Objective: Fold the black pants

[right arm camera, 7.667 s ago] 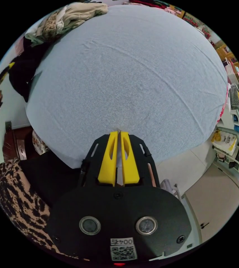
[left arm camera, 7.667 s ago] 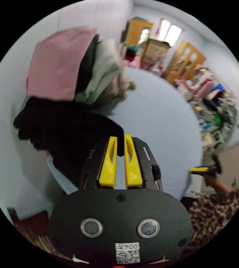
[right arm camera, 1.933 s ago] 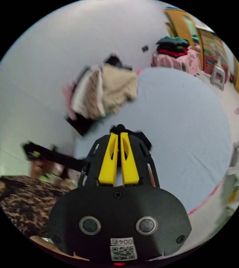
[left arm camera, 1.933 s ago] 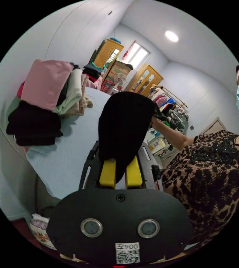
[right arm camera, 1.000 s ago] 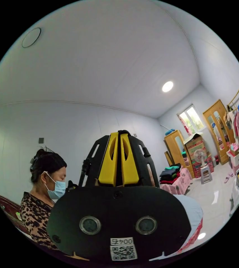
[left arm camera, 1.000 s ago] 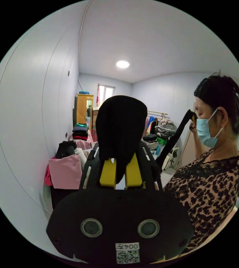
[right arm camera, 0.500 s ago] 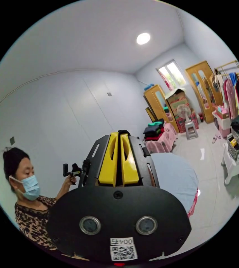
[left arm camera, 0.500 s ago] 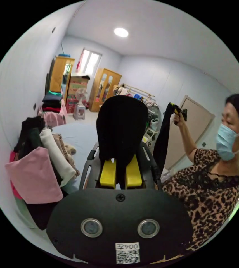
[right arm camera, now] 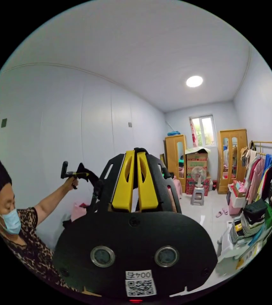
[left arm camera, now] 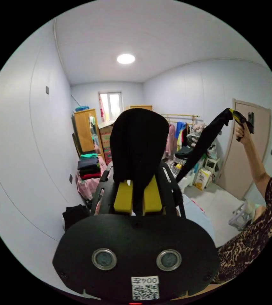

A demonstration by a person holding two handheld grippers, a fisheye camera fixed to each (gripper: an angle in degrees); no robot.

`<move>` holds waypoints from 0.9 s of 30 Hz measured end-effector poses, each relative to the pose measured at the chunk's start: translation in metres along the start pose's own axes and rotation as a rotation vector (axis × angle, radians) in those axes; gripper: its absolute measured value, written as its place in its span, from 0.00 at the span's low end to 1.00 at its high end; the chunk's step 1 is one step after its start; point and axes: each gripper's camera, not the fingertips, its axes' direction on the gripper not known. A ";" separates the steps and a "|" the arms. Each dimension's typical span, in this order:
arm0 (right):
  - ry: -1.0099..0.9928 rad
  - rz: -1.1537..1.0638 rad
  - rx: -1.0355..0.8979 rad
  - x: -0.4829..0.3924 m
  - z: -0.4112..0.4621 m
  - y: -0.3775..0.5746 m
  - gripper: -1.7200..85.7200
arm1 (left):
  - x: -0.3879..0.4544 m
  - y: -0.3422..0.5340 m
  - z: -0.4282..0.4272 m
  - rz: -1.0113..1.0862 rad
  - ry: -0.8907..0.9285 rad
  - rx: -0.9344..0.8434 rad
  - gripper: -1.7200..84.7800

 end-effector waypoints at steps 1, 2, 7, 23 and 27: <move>-0.010 0.003 -0.029 -0.002 0.001 0.014 0.01 | 0.003 0.012 0.008 0.003 0.013 -0.023 0.03; -0.026 0.015 -0.089 -0.006 0.004 0.043 0.01 | 0.008 0.038 0.026 0.005 0.034 -0.079 0.03; -0.053 0.197 -0.341 -0.017 0.030 0.200 0.01 | 0.033 0.195 0.120 -0.007 0.060 -0.385 0.03; 0.006 0.957 -0.711 -0.060 0.118 0.621 0.01 | 0.079 0.649 0.299 -0.562 0.279 -0.844 0.04; -0.019 0.976 -0.661 -0.077 0.125 0.634 0.01 | 0.080 0.659 0.279 -0.581 0.271 -0.781 0.04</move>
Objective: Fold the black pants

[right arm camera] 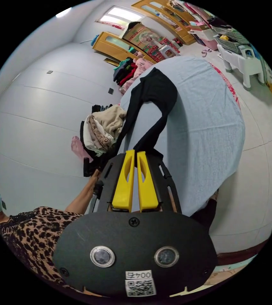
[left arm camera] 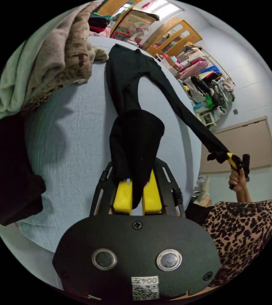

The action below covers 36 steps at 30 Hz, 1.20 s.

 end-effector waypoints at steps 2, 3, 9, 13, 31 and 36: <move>-0.025 0.026 0.009 0.003 0.007 0.010 0.01 | 0.007 0.011 -0.001 0.041 -0.042 0.006 0.04; -0.045 0.048 0.014 0.006 0.012 0.019 0.01 | 0.013 0.021 0.000 0.078 -0.070 0.014 0.04; 0.048 0.116 -0.079 0.045 0.076 0.051 0.02 | 0.028 0.064 0.045 0.228 -0.281 -0.067 0.05; 0.249 0.073 -0.203 0.061 0.134 0.065 0.03 | 0.033 0.087 0.087 0.301 -0.399 -0.143 0.07; 0.659 -0.569 -0.681 -0.048 0.398 0.142 0.18 | 0.026 0.256 0.104 0.133 -0.370 -0.042 0.19; 0.770 -0.584 -0.793 -0.056 0.460 0.160 0.17 | 0.027 0.254 0.111 0.165 -0.358 -0.046 0.18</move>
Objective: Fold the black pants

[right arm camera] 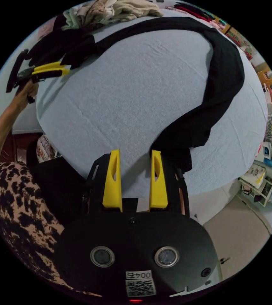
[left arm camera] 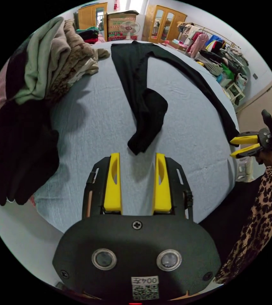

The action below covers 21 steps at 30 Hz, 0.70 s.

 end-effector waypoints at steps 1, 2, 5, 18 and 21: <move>0.016 -0.004 -0.005 -0.004 0.002 -0.003 0.17 | 0.001 -0.001 0.001 0.008 0.003 -0.005 0.18; 0.048 -0.013 -0.021 -0.013 0.006 -0.009 0.16 | 0.005 -0.002 0.005 0.030 0.005 -0.018 0.17; 0.115 -0.023 -0.035 -0.032 0.016 -0.020 0.14 | 0.020 0.004 0.008 0.090 -0.052 -0.035 0.10; 0.087 0.048 0.030 -0.072 0.046 -0.033 0.14 | 0.148 0.120 -0.046 0.370 -0.172 0.055 0.11; 0.086 0.054 0.045 -0.078 0.052 -0.032 0.14 | 0.130 0.142 -0.034 0.207 -0.058 0.024 0.13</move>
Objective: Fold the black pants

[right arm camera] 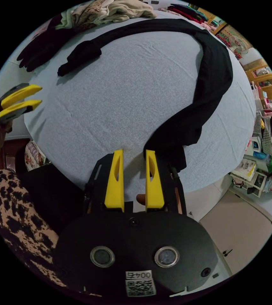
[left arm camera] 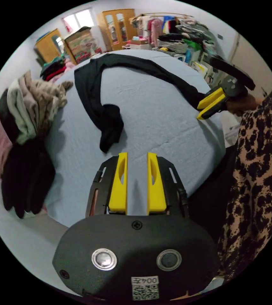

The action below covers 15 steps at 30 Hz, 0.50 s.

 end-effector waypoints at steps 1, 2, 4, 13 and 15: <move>0.000 0.000 0.002 -0.001 0.001 0.000 0.14 | -0.005 0.004 0.001 -0.034 0.021 0.001 0.13; 0.000 -0.002 0.005 -0.003 0.003 0.001 0.14 | -0.015 0.012 0.002 -0.095 0.064 0.017 0.14; 0.001 -0.003 0.007 -0.006 0.006 0.001 0.14 | -0.031 0.018 -0.001 -0.174 0.093 0.050 0.14; -0.001 0.011 0.020 -0.010 0.021 0.008 0.14 | -0.055 -0.027 0.019 -0.135 0.098 0.069 0.17; -0.004 0.018 0.023 -0.008 0.025 0.010 0.14 | -0.060 -0.034 0.029 -0.143 0.063 0.053 0.08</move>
